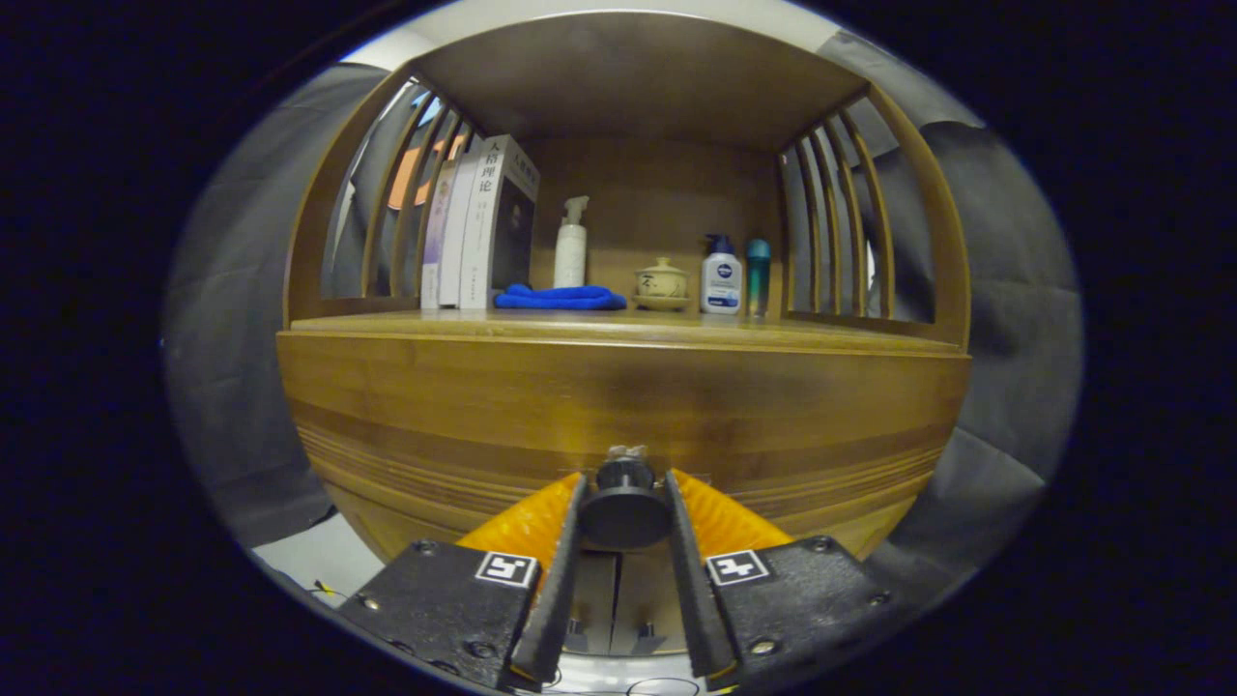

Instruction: Pull open the drawer, take out the items inside it, and place them on the countertop above the cabinet.

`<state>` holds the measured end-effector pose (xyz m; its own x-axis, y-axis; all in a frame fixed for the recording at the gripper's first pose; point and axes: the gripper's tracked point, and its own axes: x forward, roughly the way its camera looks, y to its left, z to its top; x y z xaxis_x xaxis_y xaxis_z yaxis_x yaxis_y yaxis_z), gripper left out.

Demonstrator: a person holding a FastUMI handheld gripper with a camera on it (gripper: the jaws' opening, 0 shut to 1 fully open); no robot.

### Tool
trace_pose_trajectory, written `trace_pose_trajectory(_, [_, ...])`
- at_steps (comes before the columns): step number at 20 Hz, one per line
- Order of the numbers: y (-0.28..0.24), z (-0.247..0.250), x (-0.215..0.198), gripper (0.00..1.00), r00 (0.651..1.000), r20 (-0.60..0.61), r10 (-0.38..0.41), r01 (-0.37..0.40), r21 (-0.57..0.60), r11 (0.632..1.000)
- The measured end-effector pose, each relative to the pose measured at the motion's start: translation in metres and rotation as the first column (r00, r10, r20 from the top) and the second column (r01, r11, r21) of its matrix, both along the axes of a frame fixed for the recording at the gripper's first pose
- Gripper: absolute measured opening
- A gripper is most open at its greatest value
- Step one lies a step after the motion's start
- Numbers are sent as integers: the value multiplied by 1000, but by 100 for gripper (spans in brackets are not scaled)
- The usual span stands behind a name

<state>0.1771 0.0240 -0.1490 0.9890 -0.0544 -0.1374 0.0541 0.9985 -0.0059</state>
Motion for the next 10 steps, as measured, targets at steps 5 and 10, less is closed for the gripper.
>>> trace_pose_trajectory(5, [0, -2, 1, 40, 999, -30, 23, -22, 30, 999])
trace_pose_trajectory(10, [0, -3, -10, 34, 999, -37, 17, -16, 20, 1000])
